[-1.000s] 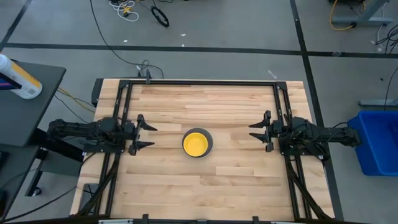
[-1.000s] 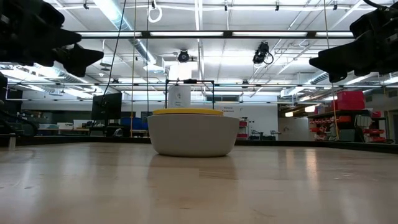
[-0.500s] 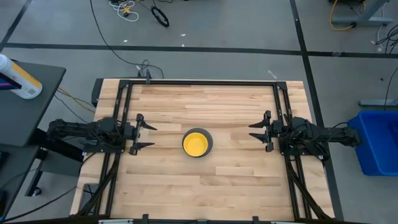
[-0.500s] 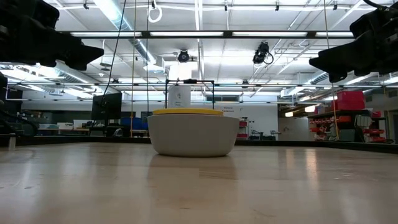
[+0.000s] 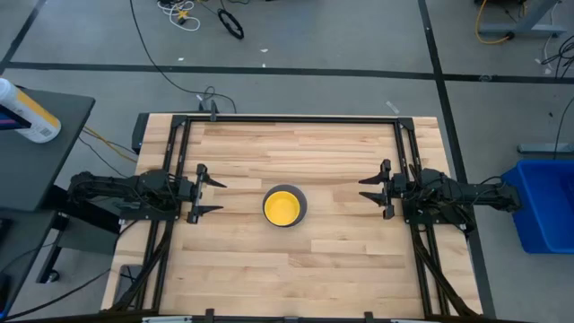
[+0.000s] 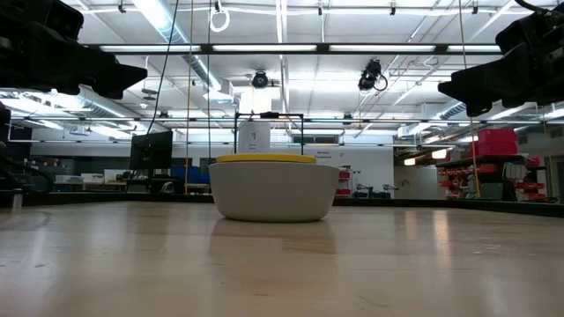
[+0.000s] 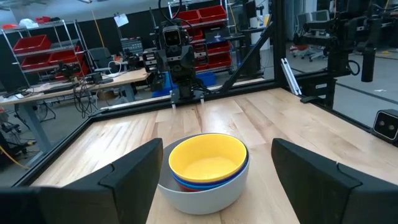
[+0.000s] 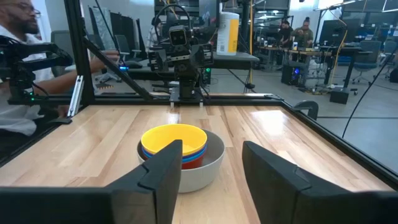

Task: Nest bowls inside each other
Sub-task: Return to home position

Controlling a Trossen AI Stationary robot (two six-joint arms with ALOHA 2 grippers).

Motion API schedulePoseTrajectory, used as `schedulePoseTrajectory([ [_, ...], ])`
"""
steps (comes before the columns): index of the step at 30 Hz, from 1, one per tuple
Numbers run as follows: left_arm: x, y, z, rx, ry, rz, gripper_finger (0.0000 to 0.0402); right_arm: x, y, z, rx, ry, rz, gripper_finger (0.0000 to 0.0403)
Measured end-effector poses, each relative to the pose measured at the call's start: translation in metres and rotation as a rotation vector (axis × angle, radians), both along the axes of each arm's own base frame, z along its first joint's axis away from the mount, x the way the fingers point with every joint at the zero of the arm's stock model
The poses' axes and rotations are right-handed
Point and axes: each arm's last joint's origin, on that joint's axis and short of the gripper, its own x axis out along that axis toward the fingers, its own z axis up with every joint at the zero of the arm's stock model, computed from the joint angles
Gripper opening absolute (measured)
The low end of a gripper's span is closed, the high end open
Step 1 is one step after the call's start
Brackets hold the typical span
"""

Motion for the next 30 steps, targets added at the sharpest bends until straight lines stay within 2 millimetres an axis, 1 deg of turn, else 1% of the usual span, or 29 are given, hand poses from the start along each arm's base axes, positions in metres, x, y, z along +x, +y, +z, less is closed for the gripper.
schedulePoseTrajectory([
  [14,0.0,0.0,0.0,0.0,0.0,0.001,0.0307,0.0,0.0,0.0,0.0,0.0,0.0,0.0191],
  [24,0.0,0.0,0.0,0.0,0.0,0.0,0.0307,0.0,0.0,0.0,0.0,0.0,0.0,0.0181],
  [30,0.0,0.0,0.0,0.0,0.0,0.001,0.0307,0.0,0.0,0.0,0.0,0.0,0.0,0.0187],
])
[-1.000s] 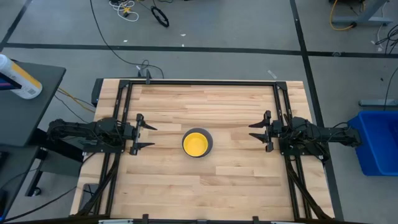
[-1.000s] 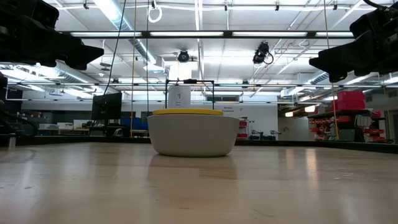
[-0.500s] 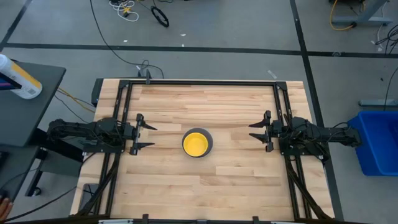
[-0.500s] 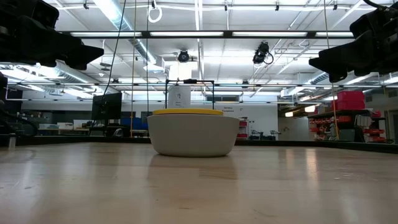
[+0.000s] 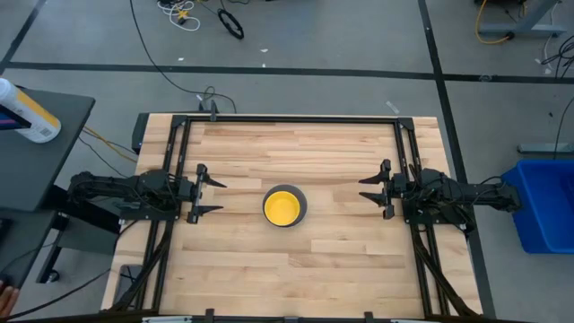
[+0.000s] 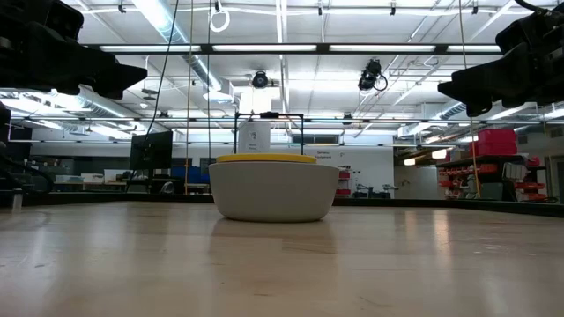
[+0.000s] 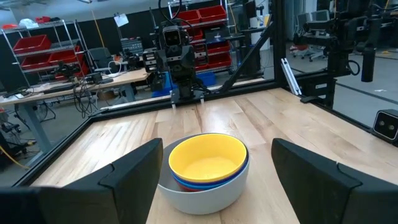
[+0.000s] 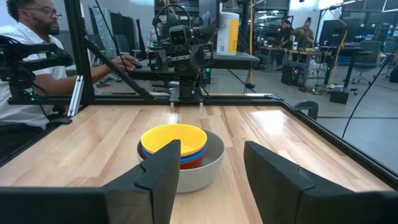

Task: Nest bowls inside each other
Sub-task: Return to home position

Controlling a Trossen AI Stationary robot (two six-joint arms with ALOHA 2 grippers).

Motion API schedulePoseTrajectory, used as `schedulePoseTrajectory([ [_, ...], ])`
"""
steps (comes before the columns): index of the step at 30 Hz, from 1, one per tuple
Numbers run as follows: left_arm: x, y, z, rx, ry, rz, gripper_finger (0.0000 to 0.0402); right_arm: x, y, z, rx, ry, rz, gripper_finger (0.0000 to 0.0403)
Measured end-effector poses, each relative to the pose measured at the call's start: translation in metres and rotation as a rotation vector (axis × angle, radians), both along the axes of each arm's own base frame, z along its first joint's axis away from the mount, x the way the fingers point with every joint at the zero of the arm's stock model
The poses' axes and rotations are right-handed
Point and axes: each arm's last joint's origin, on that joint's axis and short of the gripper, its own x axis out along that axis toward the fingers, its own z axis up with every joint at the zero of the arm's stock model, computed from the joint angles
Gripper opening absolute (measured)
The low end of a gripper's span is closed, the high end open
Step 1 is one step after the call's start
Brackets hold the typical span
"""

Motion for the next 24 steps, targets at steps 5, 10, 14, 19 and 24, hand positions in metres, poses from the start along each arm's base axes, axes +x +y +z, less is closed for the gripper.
schedulePoseTrajectory([
  [5,0.0,0.0,0.0,0.0,0.0,-0.001,0.0307,0.0,0.0,0.0,0.0,0.0,0.0,0.0194],
  [10,0.0,0.0,0.0,0.0,0.0,0.0,0.0307,0.0,0.0,0.0,0.0,0.0,0.0,0.0197],
  [14,0.0,0.0,0.0,0.0,0.0,-0.001,0.0307,0.0,0.0,0.0,0.0,0.0,0.0,0.0193],
  [19,0.0,0.0,-0.0001,0.0,0.001,-0.001,0.0307,0.0,0.0,0.0,0.0,0.0,0.0,0.0187],
  [24,0.0,0.0,0.0,0.0,0.0,0.0,0.0307,0.0,0.0,0.0,0.0,0.0,0.0,0.0183],
])
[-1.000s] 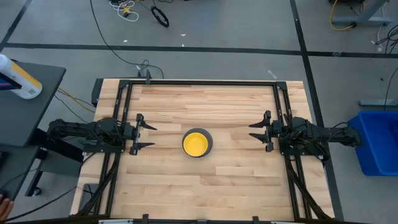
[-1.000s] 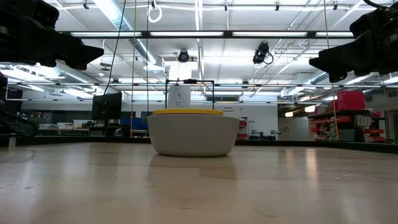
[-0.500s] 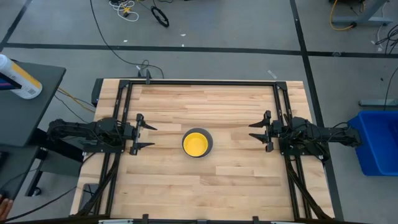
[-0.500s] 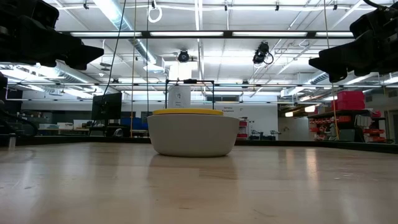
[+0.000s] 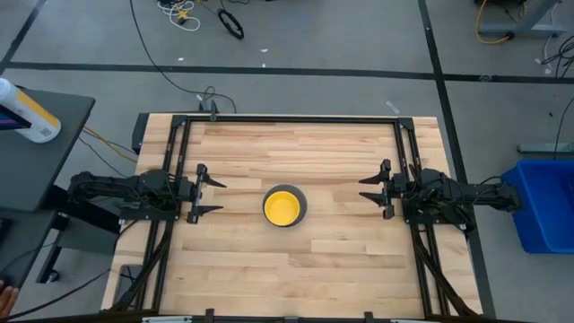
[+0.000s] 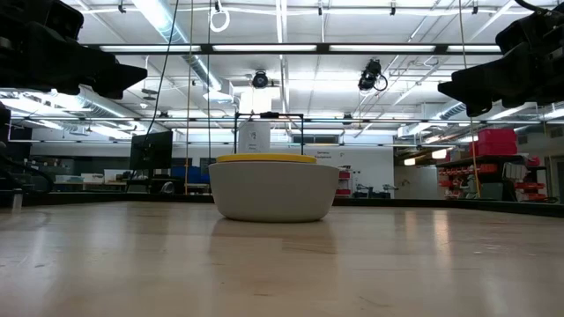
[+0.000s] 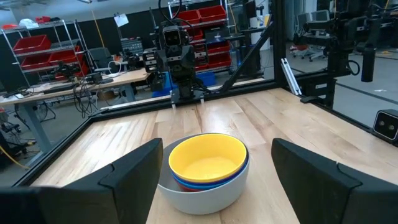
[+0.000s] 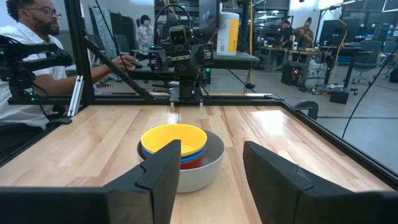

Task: Nest bowls inside each other
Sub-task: Return to home position

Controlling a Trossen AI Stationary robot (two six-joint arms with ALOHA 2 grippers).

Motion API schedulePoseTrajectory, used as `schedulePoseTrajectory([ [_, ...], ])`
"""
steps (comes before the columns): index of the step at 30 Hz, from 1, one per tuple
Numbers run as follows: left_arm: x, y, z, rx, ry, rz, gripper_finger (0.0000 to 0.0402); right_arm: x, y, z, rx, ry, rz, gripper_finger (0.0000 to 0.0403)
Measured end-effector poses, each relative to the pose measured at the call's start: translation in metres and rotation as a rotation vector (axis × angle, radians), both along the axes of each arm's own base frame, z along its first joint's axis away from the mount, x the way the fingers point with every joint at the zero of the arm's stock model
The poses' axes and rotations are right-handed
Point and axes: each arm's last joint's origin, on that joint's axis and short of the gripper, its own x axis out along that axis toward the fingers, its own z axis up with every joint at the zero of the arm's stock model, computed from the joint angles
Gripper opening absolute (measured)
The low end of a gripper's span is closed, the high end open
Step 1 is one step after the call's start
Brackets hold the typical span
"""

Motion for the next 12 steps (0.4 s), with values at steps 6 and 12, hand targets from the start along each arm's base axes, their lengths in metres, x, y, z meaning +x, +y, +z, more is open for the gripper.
schedulePoseTrajectory([
  [6,0.0,0.0,0.0001,0.0,0.0,0.0,0.0307,0.0,0.0,0.0,0.0,0.0,0.0,0.0188],
  [12,0.0,0.0,0.0,0.0,0.0,0.0,0.0307,0.0,0.0,0.0,0.0,0.0,0.0,0.0197],
])
